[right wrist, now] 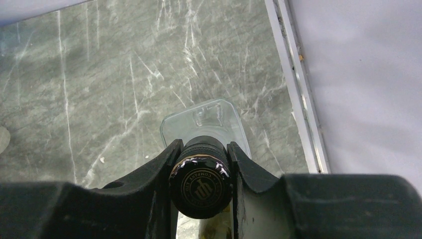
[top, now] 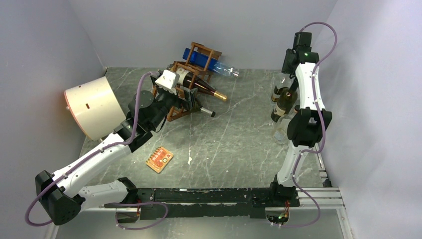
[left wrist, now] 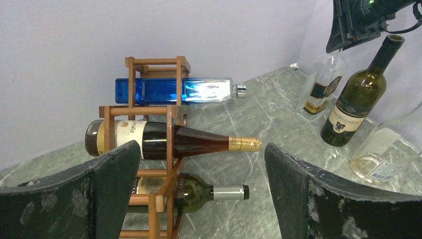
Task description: Take the wine bottle off the wine rack
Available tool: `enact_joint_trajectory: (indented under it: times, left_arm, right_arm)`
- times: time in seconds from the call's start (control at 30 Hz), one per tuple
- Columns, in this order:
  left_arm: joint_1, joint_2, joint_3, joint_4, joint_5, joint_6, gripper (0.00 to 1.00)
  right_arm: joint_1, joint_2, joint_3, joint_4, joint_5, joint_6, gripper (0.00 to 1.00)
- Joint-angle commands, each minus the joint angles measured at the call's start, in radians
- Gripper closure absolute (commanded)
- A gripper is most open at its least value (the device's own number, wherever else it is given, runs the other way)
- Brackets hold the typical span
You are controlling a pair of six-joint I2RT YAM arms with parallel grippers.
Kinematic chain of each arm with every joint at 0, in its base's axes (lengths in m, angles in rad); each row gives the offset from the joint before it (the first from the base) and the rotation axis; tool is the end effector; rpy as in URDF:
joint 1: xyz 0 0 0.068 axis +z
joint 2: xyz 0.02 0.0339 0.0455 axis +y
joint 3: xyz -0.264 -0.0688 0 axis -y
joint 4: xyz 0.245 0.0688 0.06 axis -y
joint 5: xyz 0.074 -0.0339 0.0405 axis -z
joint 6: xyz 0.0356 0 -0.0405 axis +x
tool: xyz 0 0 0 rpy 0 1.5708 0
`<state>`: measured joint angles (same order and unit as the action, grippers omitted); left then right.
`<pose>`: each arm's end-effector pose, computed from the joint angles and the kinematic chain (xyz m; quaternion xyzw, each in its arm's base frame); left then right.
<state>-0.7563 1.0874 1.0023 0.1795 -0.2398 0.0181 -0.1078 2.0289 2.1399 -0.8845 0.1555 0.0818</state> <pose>0.1910 -0.1686 0.3964 0.1704 0.6521 -0.1899 0.7140 0.4485 -0.0541 0.3608 0.1170 0.9118 -0.0766 0.3860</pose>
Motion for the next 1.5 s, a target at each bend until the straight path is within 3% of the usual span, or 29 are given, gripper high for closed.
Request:
enact_joint_trajectory:
  times: [0.0,0.33,0.53,0.8,0.97,1.17,1.3,1.47]
  left_arm:
    - [-0.007,-0.015,0.018,0.003,0.014,-0.006,0.02]
    - [-0.008,-0.013,0.019,0.002,0.017,-0.007,0.02]
    - [-0.009,-0.009,0.018,0.003,0.016,-0.006,0.02]
    - [-0.009,-0.002,0.018,0.002,0.018,-0.01,0.02]
    - [-0.01,-0.001,0.018,0.002,0.02,-0.009,0.02]
    - [-0.01,-0.008,0.017,0.001,0.003,-0.006,0.02]
    - [-0.012,-0.03,0.013,0.005,-0.013,-0.007,0.02]
    - [-0.012,-0.051,0.001,0.017,-0.046,-0.009,0.02]
  right_arm:
    - [-0.011,-0.022,-0.011,0.068,0.017,-0.002,0.97]
    - [-0.01,-0.076,-0.011,0.066,0.008,-0.016,0.47]
    - [-0.011,-0.105,-0.006,0.057,0.004,-0.015,0.27]
    - [0.006,-0.166,0.116,0.013,-0.086,-0.009,0.12]
    - [0.065,-0.274,0.058,0.075,-0.184,0.047,0.07]
    - [0.31,-0.354,-0.054,0.145,-0.177,0.097,0.04]
    - [0.484,-0.401,-0.226,0.244,-0.221,0.157,0.04]
    - [0.595,-0.426,-0.429,0.332,-0.263,0.205,0.03]
